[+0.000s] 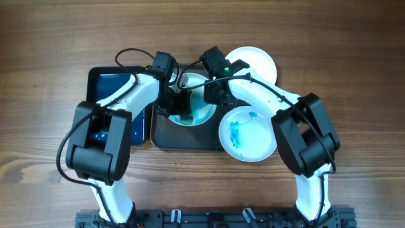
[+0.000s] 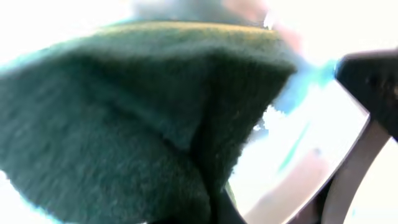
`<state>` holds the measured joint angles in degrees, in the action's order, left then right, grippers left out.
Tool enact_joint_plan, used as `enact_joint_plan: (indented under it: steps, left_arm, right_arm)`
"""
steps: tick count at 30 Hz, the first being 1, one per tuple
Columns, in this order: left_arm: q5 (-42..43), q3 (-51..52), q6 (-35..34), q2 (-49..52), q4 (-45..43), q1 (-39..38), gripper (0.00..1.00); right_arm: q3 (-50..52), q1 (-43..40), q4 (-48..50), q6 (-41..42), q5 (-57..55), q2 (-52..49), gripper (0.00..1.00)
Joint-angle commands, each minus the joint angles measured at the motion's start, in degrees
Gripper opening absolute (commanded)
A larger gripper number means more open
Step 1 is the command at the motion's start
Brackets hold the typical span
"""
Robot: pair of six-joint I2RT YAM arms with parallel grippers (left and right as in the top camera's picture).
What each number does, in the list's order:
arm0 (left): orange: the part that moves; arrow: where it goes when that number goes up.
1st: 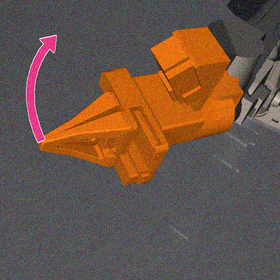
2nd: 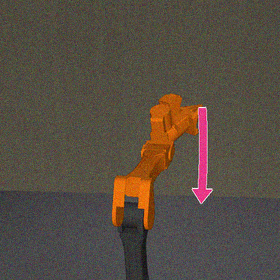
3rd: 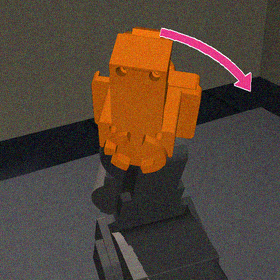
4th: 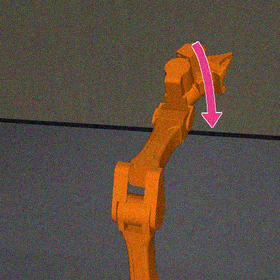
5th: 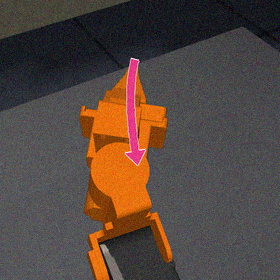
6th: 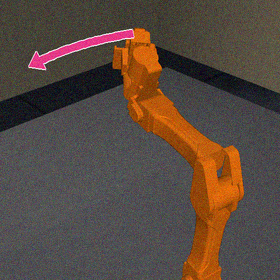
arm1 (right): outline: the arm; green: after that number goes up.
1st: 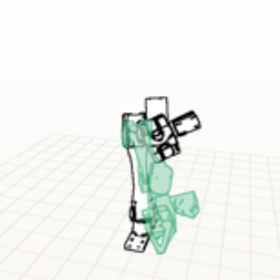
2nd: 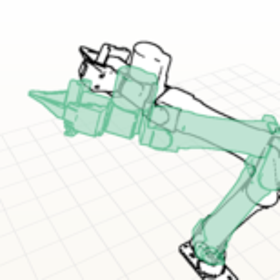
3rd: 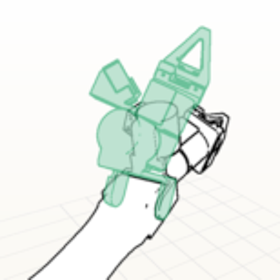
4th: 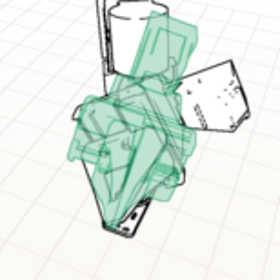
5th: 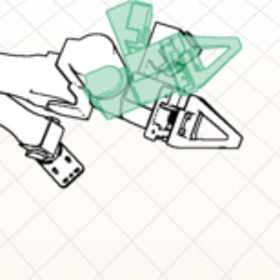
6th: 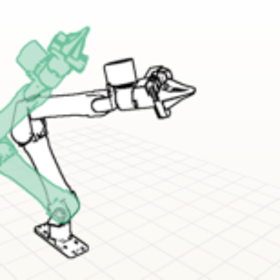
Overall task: Clean dirty plates on tray and stack at the side
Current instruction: 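Scrub the left plate again with the sponge in left gripper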
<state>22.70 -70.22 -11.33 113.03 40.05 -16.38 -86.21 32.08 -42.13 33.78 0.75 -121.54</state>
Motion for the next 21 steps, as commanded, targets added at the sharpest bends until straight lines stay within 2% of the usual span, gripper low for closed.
enact_joint_plan:
  steps: [1, 4, 6, 8, 9, 12, 13, 17, 21]
  left_arm:
    - [-23.34, 0.83, -20.72, 1.92, -3.37, 2.03, 0.04]
    - [-33.51, 0.83, -28.33, 1.92, -1.03, 2.29, 0.04]
    - [-32.83, 0.83, -28.37, 1.92, 0.66, 1.95, 0.04]
    - [-28.0, 0.83, -26.84, 1.92, 3.06, 1.07, 0.04]
    - [-23.3, 0.83, -23.26, 1.92, 3.78, 0.46, 0.04]
    - [-0.04, 0.83, -3.98, 1.92, 4.37, -2.54, 0.04]
    - [3.08, 0.83, -1.68, 1.92, 4.33, -3.17, 0.04]
    - [6.25, -1.33, -0.68, 1.55, 2.64, -3.02, 0.04]
    - [5.97, -11.06, -1.07, -0.72, 7.93, 3.02, 0.04]
  right_arm:
    - [1.44, -0.46, -0.5, -0.46, -3.28, -0.87, 0.04]
    - [1.44, -0.46, -0.48, -0.66, -3.28, -0.87, 0.04]
    - [1.44, -0.46, -0.35, -0.63, -3.28, -0.87, 0.04]
    - [1.44, -0.46, -0.11, -0.66, -3.28, -0.87, 0.04]
    - [1.44, -0.44, -0.07, -0.63, -3.26, -0.87, 0.04]
    - [1.44, -0.46, 0.22, -2.82, -0.39, -0.87, 0.04]
    - [1.44, -0.46, 0.2, -3.91, 1.49, -0.87, 0.04]
    - [1.44, -0.46, 0.09, -7.82, 9.79, -0.87, 0.04]
    - [1.44, -0.46, -0.42, -8.37, 10.99, -0.87, 0.04]
